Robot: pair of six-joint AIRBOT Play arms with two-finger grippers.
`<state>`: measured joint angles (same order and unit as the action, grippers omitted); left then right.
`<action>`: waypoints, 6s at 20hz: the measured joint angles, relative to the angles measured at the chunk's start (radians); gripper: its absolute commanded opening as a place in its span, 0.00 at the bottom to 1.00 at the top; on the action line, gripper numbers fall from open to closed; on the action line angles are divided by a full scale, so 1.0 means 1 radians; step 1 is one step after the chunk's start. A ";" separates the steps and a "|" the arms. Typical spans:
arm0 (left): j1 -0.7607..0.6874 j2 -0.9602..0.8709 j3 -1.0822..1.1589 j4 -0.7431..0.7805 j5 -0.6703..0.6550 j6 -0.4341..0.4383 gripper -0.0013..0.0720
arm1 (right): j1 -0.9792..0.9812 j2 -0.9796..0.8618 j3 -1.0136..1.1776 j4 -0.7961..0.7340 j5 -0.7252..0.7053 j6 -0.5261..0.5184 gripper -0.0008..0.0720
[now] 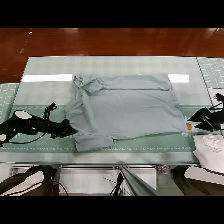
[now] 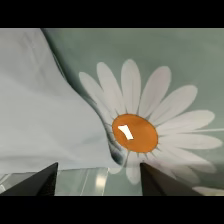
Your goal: Fold the shirts.
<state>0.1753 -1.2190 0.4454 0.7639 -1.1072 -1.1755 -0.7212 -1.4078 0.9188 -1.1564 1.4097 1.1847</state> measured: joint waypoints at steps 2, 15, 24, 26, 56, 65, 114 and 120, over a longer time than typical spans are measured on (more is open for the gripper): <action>0.000 0.000 0.000 -0.018 0.001 0.008 0.05 | 0.023 0.000 -0.040 0.011 -0.053 -0.003 0.80; -0.001 0.063 0.099 -0.144 0.084 0.091 0.05 | 0.224 0.029 -0.059 0.043 -0.091 0.007 0.05; 0.011 0.485 0.688 -0.181 0.239 0.092 0.05 | 0.232 0.376 0.441 0.462 -0.176 -0.043 0.05; 0.012 0.545 0.848 -0.180 0.296 0.092 0.05 | 0.232 0.447 0.589 0.504 -0.243 -0.041 0.05; -0.010 0.140 0.920 0.291 -0.169 -0.218 0.05 | 0.638 0.013 0.743 -0.237 0.045 0.286 0.05; -0.123 -0.269 0.909 0.268 0.239 -0.187 0.05 | 0.652 -0.273 0.743 -0.242 -0.352 0.320 0.05; 0.076 0.105 0.016 0.201 -0.016 -0.145 0.05 | 0.172 0.189 0.098 0.088 0.014 0.047 0.69; 0.044 0.102 -0.003 0.110 0.076 -0.131 0.05 | 0.143 0.190 0.034 -0.004 0.044 0.047 0.70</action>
<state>0.2192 -1.1168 0.4419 0.8738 -1.0309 -1.3067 -0.5781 -1.2179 0.9524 -1.1603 1.4540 1.2316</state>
